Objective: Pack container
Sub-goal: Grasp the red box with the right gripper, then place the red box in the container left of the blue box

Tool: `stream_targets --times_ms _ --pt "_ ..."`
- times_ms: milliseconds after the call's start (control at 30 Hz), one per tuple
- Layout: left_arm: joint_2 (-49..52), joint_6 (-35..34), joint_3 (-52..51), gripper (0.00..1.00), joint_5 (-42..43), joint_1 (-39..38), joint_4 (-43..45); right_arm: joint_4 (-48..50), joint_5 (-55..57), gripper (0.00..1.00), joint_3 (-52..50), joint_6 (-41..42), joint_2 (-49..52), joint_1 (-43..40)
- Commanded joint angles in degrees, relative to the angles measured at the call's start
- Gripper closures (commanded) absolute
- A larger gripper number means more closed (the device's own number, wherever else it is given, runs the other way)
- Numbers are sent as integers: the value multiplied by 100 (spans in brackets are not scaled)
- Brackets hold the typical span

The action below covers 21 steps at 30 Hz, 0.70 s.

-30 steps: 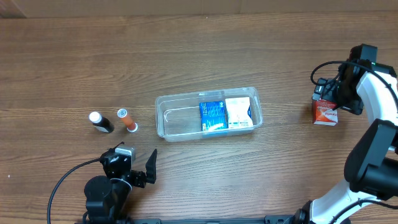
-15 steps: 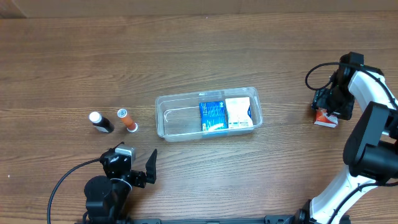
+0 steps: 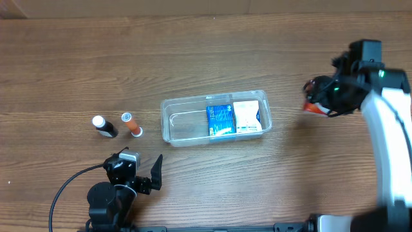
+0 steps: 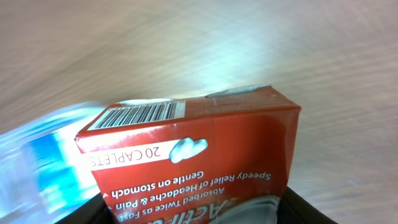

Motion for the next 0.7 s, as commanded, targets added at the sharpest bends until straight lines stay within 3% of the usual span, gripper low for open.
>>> stream_targets --times_ms 0,167,233,433,667 --pt "-57 105 -13 0 46 -2 0 155 140 48 52 809 -1073 1502" --pt "-57 105 -13 0 46 -2 0 833 1272 48 35 1895 -887 3794" --pt "-57 105 -13 0 48 -2 0 1128 1335 48 35 2098 -481 4238" --pt "-57 105 -13 0 48 -2 0 2026 1187 49 37 2590 1377 4666" --pt "-57 105 -13 0 46 -2 0 2634 1043 48 37 2420 2037 4666"
